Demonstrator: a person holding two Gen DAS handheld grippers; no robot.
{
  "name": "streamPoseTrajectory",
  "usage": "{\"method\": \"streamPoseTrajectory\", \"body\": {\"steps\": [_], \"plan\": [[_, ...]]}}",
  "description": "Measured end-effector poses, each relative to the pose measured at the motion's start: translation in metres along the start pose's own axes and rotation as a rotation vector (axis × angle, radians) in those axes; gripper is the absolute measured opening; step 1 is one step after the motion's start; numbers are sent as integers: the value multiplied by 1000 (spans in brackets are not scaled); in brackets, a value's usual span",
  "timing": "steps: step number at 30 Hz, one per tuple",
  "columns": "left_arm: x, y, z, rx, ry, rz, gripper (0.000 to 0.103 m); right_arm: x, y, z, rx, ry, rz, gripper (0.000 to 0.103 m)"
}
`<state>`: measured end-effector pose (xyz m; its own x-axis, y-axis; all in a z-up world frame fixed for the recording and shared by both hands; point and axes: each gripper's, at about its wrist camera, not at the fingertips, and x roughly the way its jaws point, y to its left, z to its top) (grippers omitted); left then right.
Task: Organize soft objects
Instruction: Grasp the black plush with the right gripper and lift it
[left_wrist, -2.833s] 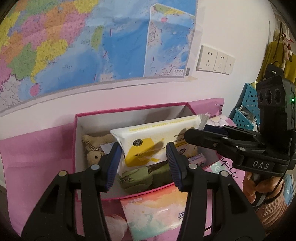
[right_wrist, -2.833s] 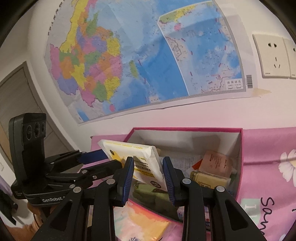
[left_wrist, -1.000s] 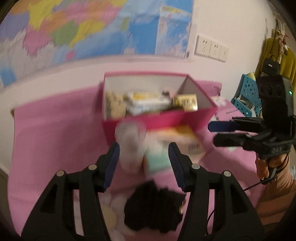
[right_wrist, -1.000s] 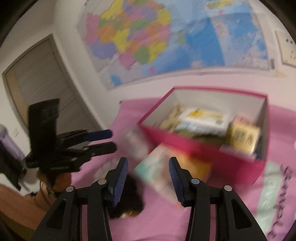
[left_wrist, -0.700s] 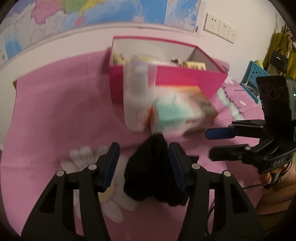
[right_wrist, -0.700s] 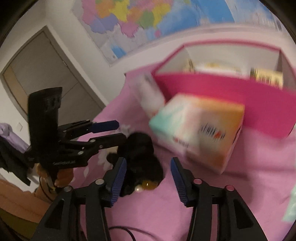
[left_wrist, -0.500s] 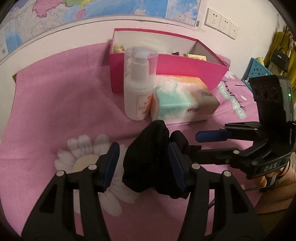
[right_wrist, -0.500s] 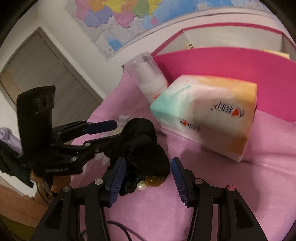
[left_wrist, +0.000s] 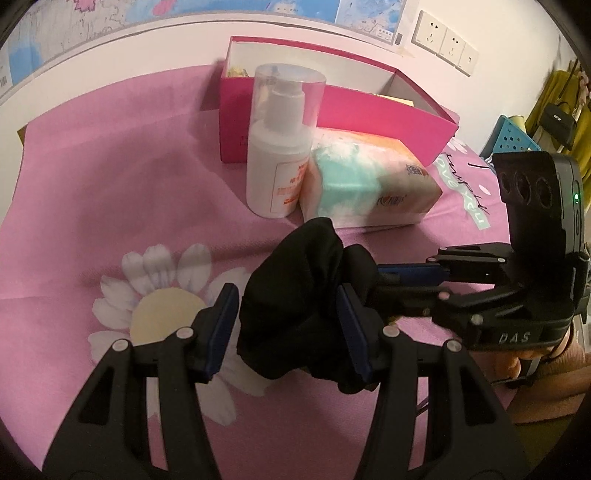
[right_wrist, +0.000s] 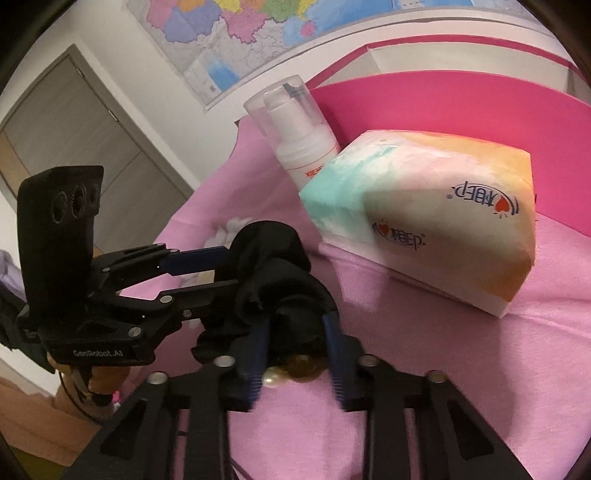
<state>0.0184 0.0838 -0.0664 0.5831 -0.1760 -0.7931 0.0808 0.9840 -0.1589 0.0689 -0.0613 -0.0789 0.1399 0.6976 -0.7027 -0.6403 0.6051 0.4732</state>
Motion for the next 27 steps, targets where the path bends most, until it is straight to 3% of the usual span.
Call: {"method": "streamPoseTrajectory", "body": {"steps": [4, 16, 18, 21, 24, 27], "plan": [[-1, 1, -2, -4, 4, -19, 57, -8, -3, -1, -1, -21, -2, 14], [10, -8, -7, 19, 61, -109, 59, -34, -20, -13, 49, -59, -61, 13], [14, -14, -7, 35, 75, -115, 60, -36, -21, -12, 60, -63, -52, 21], [17, -19, -8, 49, 80, -118, 60, -31, -12, -9, 29, -64, -33, 49], [15, -21, -10, 45, 79, -129, 60, -14, -4, -6, 3, -37, -22, 49], [14, -23, -13, 50, 78, -118, 50, -3, -4, -8, 0, -21, -10, 49]]}}
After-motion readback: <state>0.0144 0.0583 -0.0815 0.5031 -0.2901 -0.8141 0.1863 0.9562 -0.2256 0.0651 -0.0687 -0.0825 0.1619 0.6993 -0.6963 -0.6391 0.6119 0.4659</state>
